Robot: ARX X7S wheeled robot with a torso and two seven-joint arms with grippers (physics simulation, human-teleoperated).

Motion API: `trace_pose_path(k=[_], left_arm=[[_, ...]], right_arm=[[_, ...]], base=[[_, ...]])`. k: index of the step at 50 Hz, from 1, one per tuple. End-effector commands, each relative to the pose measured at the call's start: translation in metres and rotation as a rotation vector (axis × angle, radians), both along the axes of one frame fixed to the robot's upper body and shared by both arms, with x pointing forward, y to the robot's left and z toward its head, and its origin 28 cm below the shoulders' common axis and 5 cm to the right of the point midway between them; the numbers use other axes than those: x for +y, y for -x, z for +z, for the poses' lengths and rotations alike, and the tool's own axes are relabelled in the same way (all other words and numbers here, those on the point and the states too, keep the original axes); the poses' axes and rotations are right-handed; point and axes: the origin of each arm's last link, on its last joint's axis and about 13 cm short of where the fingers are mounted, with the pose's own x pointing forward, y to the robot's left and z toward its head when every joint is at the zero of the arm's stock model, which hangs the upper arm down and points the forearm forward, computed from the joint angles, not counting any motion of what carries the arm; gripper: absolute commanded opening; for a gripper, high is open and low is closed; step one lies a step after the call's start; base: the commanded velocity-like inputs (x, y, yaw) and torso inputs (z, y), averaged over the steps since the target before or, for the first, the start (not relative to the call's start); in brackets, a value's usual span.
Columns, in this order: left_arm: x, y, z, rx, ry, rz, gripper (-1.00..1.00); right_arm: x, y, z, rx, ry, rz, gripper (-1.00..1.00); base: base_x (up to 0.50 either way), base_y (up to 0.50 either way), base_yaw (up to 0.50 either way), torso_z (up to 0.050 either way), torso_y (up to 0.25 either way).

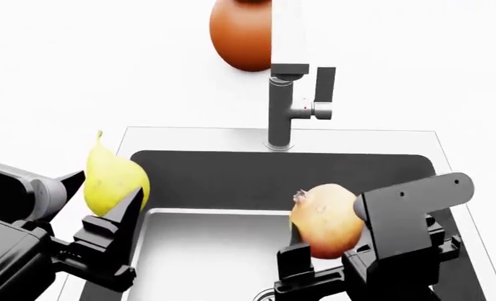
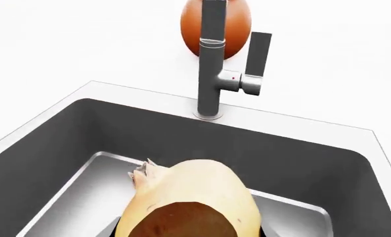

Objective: There is a mixed pile of frozen fruits and vegetables on the counter. Locate all the frozen vegetables and place the items in a bowl on the counter. Take all the frozen fruits and defrost them in a running sink.

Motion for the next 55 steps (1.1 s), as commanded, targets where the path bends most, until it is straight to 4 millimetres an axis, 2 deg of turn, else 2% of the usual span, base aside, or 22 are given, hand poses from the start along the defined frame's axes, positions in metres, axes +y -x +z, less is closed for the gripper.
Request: trace_pose_path(k=[1,7,12,20,31,37,38,46,50,55], left_arm=[[-0.001,0.002,0.000,-0.001,0.016,0.000,-1.00],[0.001,0.003,0.001,-0.002,0.016,0.000,-1.00],[0.001,0.003,0.000,-0.003,0.016,0.000,-1.00],[0.002,0.005,-0.001,-0.001,0.019,-0.001,-1.00],[0.002,0.006,0.000,-0.004,0.017,-0.003,-1.00],[0.001,0.006,0.000,-0.002,0.017,-0.003,-1.00],[0.001,0.007,0.000,-0.003,0.017,-0.004,-1.00],[0.000,0.007,-0.002,-0.002,0.018,-0.011,-1.00],[-0.001,0.008,-0.003,0.001,0.016,-0.019,-1.00],[-0.004,0.008,-0.005,0.007,0.011,-0.035,-1.00]], right_arm=[[0.009,-0.037,-0.032,0.126,0.019,0.047,-1.00],[0.013,-0.062,-0.059,0.199,0.023,0.038,-1.00],[0.015,-0.081,-0.073,0.238,0.004,0.011,-1.00],[0.015,-0.100,-0.097,0.316,0.003,-0.014,-1.00],[0.013,-0.106,-0.118,0.367,0.014,-0.040,-1.00],[0.012,-0.106,-0.118,0.374,0.008,-0.054,-1.00],[0.012,-0.106,-0.117,0.371,0.014,-0.054,1.00],[0.012,-0.098,-0.097,0.285,0.025,-0.058,1.00],[0.012,-0.089,-0.081,0.224,0.003,-0.058,1.00],[0.009,-0.069,-0.053,0.135,-0.010,-0.064,1.00]], base=[[0.00,0.00,0.00,0.000,0.000],[0.00,0.00,0.00,0.000,0.000],[0.00,0.00,0.00,0.000,0.000],[0.00,0.00,0.00,0.000,0.001],[0.00,0.00,0.00,0.001,0.001],[0.00,0.00,0.00,0.000,0.000],[0.00,0.00,0.00,0.000,0.000],[0.00,0.00,0.00,0.000,0.000],[0.00,0.00,0.00,0.000,0.000],[0.00,0.00,0.00,0.000,0.000]])
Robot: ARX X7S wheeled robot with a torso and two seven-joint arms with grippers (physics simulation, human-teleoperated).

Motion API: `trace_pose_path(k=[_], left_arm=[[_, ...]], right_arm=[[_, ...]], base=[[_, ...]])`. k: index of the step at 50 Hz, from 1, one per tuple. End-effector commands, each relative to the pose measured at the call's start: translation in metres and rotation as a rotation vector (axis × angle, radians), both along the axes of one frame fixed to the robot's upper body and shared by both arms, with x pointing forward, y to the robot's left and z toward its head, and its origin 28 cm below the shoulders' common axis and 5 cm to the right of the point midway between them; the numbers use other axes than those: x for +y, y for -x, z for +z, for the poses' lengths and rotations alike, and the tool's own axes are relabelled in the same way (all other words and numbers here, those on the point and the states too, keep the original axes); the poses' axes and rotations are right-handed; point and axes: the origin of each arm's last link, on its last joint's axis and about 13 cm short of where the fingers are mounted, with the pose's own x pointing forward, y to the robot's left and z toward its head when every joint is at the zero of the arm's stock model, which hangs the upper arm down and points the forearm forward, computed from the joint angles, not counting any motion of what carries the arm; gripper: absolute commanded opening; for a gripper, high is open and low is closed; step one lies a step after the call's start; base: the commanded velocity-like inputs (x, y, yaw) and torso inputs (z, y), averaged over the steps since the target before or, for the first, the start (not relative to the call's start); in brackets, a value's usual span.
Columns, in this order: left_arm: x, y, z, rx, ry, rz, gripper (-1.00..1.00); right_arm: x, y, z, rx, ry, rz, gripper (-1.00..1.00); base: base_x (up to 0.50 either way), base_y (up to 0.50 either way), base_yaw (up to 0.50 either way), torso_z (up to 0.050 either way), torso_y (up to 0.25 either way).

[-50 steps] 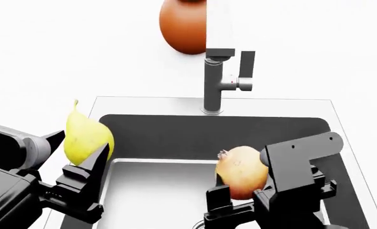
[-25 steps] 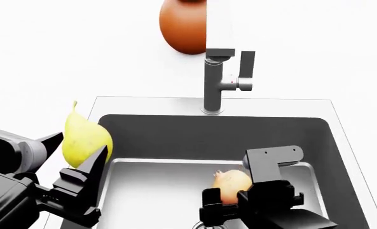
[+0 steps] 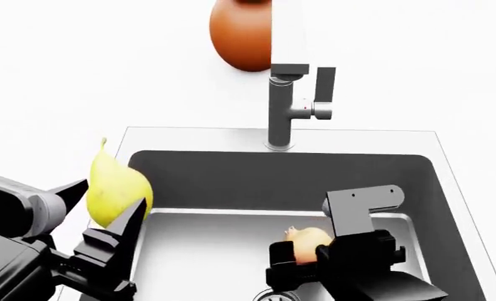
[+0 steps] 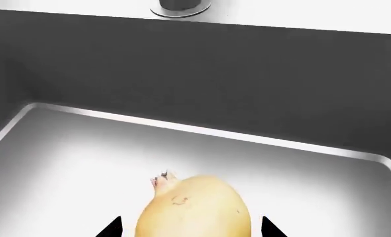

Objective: There is a mixed pile of frozen fruits and vegetables on the counter. Locate all the frozen vegetables and place the items in a bowl on the counter. Take all the frozen fruits and defrost them in a running sink.

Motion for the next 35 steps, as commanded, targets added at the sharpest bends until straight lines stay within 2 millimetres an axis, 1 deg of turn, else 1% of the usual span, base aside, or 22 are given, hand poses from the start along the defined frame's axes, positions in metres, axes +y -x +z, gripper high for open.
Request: trace_pose_path(k=[1,3,7,10,11,13,18,21,25,27,29,33,35], left_arm=[[-0.004,0.001,-0.001,0.009,0.010,-0.015,-1.00],[-0.004,0.001,-0.001,0.009,0.010,-0.018,-1.00],[-0.006,0.000,0.000,0.008,0.008,-0.022,-1.00],[-0.008,0.001,-0.003,0.009,0.000,-0.033,-1.00],[-0.008,0.001,-0.003,0.009,0.000,-0.034,-1.00],[-0.010,0.001,-0.005,0.014,0.000,-0.041,-1.00],[-0.016,0.000,-0.012,0.030,-0.022,-0.076,-1.00],[-0.023,-0.001,-0.013,0.040,-0.043,-0.114,-1.00],[-0.028,-0.003,-0.016,0.053,-0.061,-0.150,-1.00],[-0.031,-0.004,-0.018,0.060,-0.069,-0.161,-1.00],[-0.033,-0.007,-0.020,0.070,-0.079,-0.175,-1.00],[-0.037,-0.012,-0.022,0.086,-0.094,-0.197,-1.00],[-0.041,-0.017,-0.022,0.109,-0.101,-0.224,-1.00]], right_arm=[[-0.003,0.027,0.039,-0.134,0.001,-0.007,1.00],[-0.004,0.033,0.049,-0.167,0.005,-0.005,1.00],[-0.002,0.037,0.057,-0.203,-0.004,-0.015,1.00],[-0.002,0.046,0.074,-0.257,-0.012,-0.013,1.00],[-0.002,0.048,0.076,-0.259,-0.014,-0.014,1.00],[-0.004,0.057,0.088,-0.296,-0.018,-0.017,1.00],[-0.011,0.071,0.110,-0.377,-0.031,-0.060,1.00],[-0.017,0.083,0.129,-0.452,-0.041,-0.104,1.00],[-0.023,0.100,0.135,-0.458,-0.040,-0.118,1.00],[-0.025,0.109,0.142,-0.484,-0.018,-0.124,1.00],[-0.026,0.115,0.145,-0.470,0.003,-0.116,1.00],[-0.032,0.132,0.155,-0.486,-0.004,-0.137,1.00],[-0.035,0.139,0.164,-0.513,-0.012,-0.155,1.00]], base=[[0.00,0.00,0.00,0.000,0.000],[0.00,0.00,0.00,0.000,0.000],[0.00,0.00,0.00,0.000,0.000],[0.00,0.00,0.00,0.000,0.000],[0.00,0.00,0.00,0.000,0.000],[0.00,0.00,0.00,0.000,0.000],[0.00,0.00,0.00,0.000,0.000],[0.00,0.00,0.00,0.000,0.000],[0.00,0.00,0.00,0.000,0.000],[0.00,0.00,0.00,0.000,0.000],[0.00,0.00,0.00,0.000,0.000],[0.00,0.00,0.00,0.000,0.000],[0.00,0.00,0.00,0.000,0.000]])
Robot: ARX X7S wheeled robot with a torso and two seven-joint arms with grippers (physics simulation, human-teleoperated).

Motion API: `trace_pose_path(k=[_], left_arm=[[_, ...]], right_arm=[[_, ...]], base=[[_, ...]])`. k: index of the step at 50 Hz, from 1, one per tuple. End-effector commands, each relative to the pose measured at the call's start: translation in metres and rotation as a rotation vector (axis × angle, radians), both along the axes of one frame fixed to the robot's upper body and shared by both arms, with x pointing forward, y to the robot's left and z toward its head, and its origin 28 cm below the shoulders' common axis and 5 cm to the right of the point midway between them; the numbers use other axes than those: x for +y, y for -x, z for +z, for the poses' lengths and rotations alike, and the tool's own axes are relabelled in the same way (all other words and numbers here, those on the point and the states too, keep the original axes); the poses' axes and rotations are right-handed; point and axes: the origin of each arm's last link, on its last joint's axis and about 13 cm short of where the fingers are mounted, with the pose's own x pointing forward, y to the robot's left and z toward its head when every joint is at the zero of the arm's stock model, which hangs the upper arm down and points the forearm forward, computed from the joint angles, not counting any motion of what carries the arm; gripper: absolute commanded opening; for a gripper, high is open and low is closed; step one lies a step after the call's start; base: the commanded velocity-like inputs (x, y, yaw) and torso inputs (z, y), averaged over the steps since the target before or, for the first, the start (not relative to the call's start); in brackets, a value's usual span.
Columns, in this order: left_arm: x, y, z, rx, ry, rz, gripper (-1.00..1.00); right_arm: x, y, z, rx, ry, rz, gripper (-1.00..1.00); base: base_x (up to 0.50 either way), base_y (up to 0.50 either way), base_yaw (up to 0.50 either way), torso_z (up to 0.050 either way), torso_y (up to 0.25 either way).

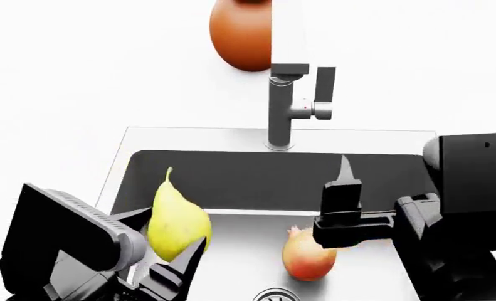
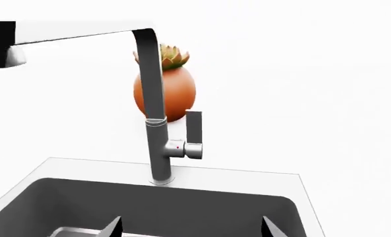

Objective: There is a mixed pile of frozen fruits and vegetables on the counter. Locate all the frozen vegetables and place the items in a bowl on the counter. Take all the frozen fruits and defrost them in a running sink.

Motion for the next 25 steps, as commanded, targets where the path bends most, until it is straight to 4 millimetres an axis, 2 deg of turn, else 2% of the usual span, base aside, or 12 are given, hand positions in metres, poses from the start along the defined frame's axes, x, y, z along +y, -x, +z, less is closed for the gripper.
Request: trace_pose_path(k=[1,5,11,18,25], left_arm=[[-0.016,-0.013,-0.006,0.056,-0.037,-0.079,-1.00],[-0.027,-0.020,-0.013,0.076,-0.085,-0.141,-1.00],[-0.040,-0.040,-0.024,0.110,-0.154,-0.199,-1.00],[-0.051,-0.055,-0.050,0.191,-0.217,-0.224,-1.00],[-0.050,-0.060,-0.067,0.219,-0.248,-0.205,-1.00]], right_arm=[[-0.010,0.045,0.034,-0.088,0.028,-0.044,1.00],[-0.021,0.055,0.054,-0.144,0.015,-0.094,1.00],[-0.026,0.062,0.064,-0.176,0.014,-0.118,1.00],[-0.030,0.064,0.064,-0.177,0.000,-0.127,1.00],[-0.031,0.060,0.056,-0.157,-0.004,-0.128,1.00]], base=[[0.00,0.00,0.00,0.000,0.000],[0.00,0.00,0.00,0.000,0.000],[0.00,0.00,0.00,0.000,0.002],[0.00,0.00,0.00,0.000,0.000],[0.00,0.00,0.00,0.000,0.000]])
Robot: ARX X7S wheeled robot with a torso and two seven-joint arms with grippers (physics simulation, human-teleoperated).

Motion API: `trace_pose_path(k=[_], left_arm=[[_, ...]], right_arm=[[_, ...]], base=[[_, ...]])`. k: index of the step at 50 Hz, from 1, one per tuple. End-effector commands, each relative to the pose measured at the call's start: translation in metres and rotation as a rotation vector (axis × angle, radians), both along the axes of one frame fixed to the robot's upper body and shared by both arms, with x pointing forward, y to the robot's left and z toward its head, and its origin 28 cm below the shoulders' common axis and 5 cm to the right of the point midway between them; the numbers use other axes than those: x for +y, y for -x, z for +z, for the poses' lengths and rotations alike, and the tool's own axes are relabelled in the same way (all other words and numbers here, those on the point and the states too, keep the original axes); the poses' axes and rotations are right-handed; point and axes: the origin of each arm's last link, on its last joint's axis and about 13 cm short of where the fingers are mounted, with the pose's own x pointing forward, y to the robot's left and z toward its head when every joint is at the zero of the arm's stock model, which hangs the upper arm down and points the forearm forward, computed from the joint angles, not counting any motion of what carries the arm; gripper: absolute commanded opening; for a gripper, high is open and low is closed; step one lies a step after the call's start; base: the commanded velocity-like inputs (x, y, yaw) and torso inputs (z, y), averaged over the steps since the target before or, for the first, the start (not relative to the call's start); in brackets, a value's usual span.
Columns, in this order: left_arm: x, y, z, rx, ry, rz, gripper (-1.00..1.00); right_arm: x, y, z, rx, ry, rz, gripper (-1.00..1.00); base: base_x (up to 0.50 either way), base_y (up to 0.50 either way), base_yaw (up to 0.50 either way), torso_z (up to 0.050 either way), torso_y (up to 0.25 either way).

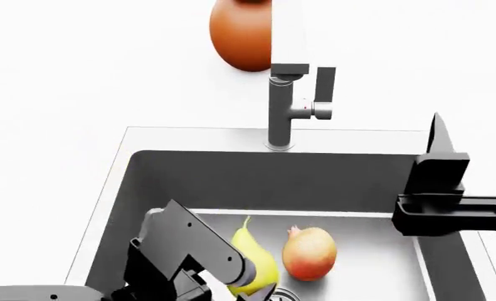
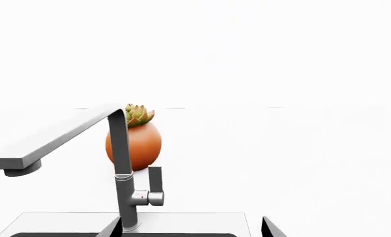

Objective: There is a mixed pile of frozen fruits and vegetables on the counter. Locate all the frozen vegetables and place the items in a bowl on the counter. Take all the frozen fruits and defrost them in a running sink.

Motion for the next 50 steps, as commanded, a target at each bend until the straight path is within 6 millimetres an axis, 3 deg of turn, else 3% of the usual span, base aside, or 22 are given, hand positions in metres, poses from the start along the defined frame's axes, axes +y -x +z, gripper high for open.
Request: trace_pose_path(k=[1,7,9,10,19,20,29,40,50], left_arm=[[-0.008,-0.013,-0.029,0.063,-0.081,-0.008,-1.00],[-0.009,-0.017,-0.038,0.085,-0.096,-0.007,-1.00],[-0.009,-0.018,-0.044,0.097,-0.109,-0.007,-1.00],[-0.006,-0.021,-0.057,0.133,-0.132,0.011,-1.00],[-0.005,-0.021,-0.057,0.149,-0.139,0.018,-1.00],[-0.005,-0.021,-0.056,0.149,-0.139,0.017,1.00],[-0.004,-0.021,-0.038,0.109,-0.107,0.029,1.00],[0.004,0.000,0.022,-0.050,0.004,0.052,1.00],[0.027,0.014,0.056,-0.170,0.087,0.090,1.00]], right_arm=[[-0.003,0.004,-0.001,0.004,-0.002,-0.010,1.00],[-0.004,0.002,0.002,-0.003,-0.010,-0.012,1.00],[-0.005,0.003,0.002,-0.005,-0.013,-0.016,1.00],[-0.005,0.004,-0.003,0.006,-0.009,-0.014,1.00],[-0.005,0.004,-0.007,0.015,-0.010,-0.012,1.00],[-0.005,0.003,-0.007,0.016,-0.009,-0.011,1.00],[-0.005,0.004,-0.010,0.027,-0.010,-0.012,1.00],[-0.004,0.002,-0.015,0.036,-0.015,-0.002,1.00],[-0.005,0.006,-0.008,-0.008,-0.017,0.040,1.00]], base=[[0.00,0.00,0.00,0.000,0.000],[0.00,0.00,0.00,0.000,0.000],[0.00,0.00,0.00,0.000,0.000],[0.00,0.00,0.00,0.000,0.000],[0.00,0.00,0.00,0.000,0.000],[0.00,0.00,0.00,0.000,0.000],[0.00,0.00,0.00,0.000,0.000],[0.00,0.00,0.00,0.000,0.001],[0.00,0.00,0.00,0.000,0.000]])
